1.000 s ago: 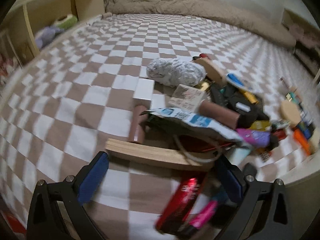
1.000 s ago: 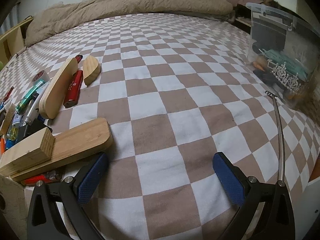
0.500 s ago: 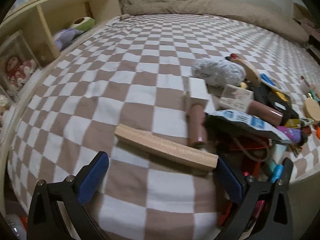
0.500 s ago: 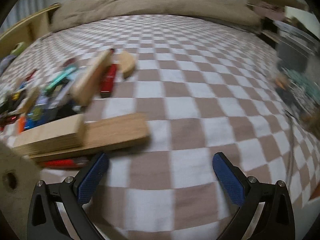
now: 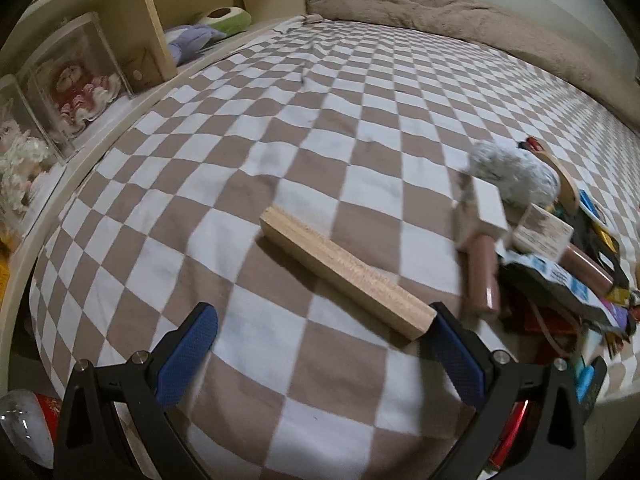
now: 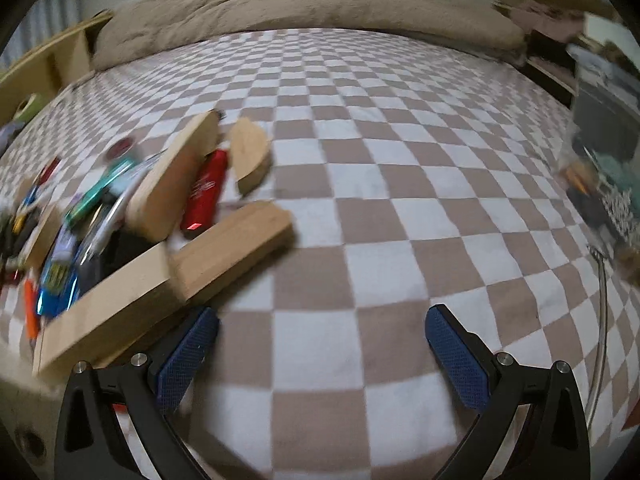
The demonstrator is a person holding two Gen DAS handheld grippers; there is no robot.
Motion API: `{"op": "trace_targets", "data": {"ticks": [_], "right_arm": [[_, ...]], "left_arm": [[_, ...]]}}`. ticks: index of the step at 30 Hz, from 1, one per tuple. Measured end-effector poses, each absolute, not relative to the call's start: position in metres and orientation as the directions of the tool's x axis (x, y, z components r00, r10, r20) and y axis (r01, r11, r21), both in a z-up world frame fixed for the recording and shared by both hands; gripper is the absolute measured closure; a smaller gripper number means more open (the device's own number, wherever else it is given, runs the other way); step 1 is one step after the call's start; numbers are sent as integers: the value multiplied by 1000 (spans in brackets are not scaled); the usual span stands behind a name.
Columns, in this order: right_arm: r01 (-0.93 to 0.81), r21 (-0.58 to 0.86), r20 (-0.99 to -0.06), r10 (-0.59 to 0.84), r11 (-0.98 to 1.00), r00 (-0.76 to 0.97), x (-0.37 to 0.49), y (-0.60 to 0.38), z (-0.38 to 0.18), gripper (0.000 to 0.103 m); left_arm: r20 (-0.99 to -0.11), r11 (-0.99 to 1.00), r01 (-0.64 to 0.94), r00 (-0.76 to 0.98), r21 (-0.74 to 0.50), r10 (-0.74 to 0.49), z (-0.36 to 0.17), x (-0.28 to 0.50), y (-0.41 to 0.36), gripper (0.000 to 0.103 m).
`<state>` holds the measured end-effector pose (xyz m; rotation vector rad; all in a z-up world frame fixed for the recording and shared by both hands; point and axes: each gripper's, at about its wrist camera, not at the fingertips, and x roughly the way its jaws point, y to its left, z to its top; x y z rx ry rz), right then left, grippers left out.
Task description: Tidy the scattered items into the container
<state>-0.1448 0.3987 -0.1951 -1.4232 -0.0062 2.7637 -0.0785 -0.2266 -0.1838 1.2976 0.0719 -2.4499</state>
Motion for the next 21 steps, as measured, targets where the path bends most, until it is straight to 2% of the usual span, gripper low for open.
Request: {"op": "trace_targets", "data": {"ticks": [6,12,16,21], "right_arm": [[-73,101,-810,-40,-992,-586,-137,420,-190,0],[68,210,-824,-214,-975,-525,-123,404,-181,0],[191,149,-856,-224,-970,-466,-117,379,-183,0],[266,-16,-879,-113,-964,-463,-117,363,-197,0]], "left_arm": [[-817,-927,357,-497,113,-291,-179,-70,-232,0],[-808,-964,233,-540,125,-235,-167,-61,-206,0],[-804,-966,196,-539,169,-250,-170,-65,-195,0],[-811,-956,213,-510,203,-286,-179,-67,-200,0]]}}
